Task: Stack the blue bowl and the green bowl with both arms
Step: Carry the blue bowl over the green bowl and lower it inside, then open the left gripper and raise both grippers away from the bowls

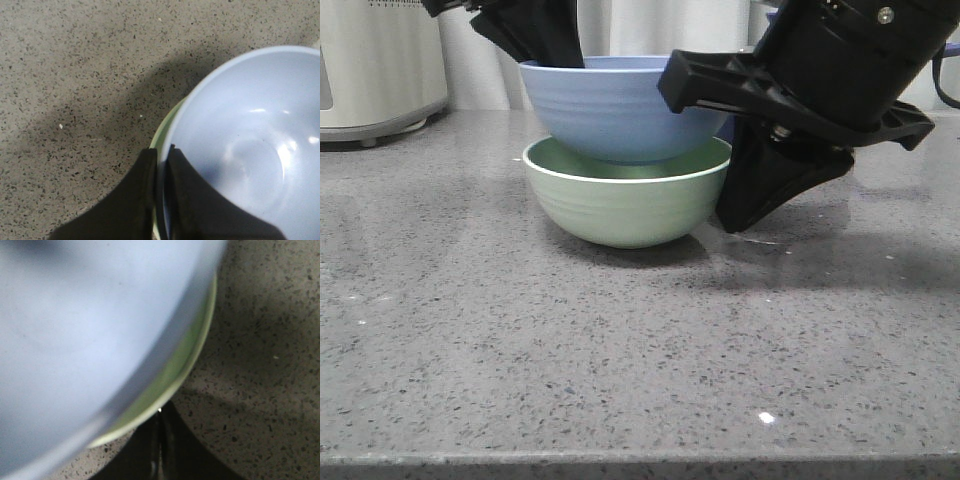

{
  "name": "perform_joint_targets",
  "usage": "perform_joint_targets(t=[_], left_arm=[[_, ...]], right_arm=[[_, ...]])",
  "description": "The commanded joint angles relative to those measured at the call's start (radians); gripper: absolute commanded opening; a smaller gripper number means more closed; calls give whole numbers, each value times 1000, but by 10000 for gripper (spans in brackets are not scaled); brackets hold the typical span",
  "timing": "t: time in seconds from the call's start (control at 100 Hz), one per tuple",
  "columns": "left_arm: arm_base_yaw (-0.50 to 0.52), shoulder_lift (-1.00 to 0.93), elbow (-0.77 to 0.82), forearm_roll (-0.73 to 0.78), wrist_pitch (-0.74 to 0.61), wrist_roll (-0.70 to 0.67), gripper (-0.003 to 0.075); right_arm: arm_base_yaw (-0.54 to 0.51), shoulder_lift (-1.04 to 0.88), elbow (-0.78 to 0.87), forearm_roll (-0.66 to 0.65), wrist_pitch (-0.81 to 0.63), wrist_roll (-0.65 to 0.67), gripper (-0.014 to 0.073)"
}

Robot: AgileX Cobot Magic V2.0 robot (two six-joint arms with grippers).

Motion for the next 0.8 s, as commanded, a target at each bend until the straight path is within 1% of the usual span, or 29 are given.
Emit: perform_joint_targets(t=[0.0, 0.03, 0.11, 0.16, 0.21, 0.49, 0.57, 0.67, 0.79], left_arm=[[-11, -44, -34, -31, -29, -4, 94], [-11, -44, -34, -31, -27, -4, 120], [-11, -44, -34, -31, -19, -4, 239], [-11, -44, -34, -33, -17, -4, 289], [-11, -44, -34, -37, -14, -4, 316], [-11, -50, -34, -43, 4, -4, 315], [-7, -63, -34, -43, 4, -4, 315], [-5, -83, -34, -9, 2, -10, 315], [27, -126, 2, 13, -19, -32, 315]], right_arm=[[-1, -29, -25, 10, -36, -12, -67], [-1, -29, -25, 10, -36, -12, -67], [-1, -29, -25, 10, -36, -12, -67], [-1, -29, -25, 10, -36, -12, -67], [-1, -29, -25, 10, -36, -12, -67], [-1, -29, -25, 10, -36, -12, -67], [-1, -29, -25, 10, -17, -12, -67], [-3, -29, -25, 9, -7, -12, -67], [-7, -29, -25, -15, 17, -11, -67]])
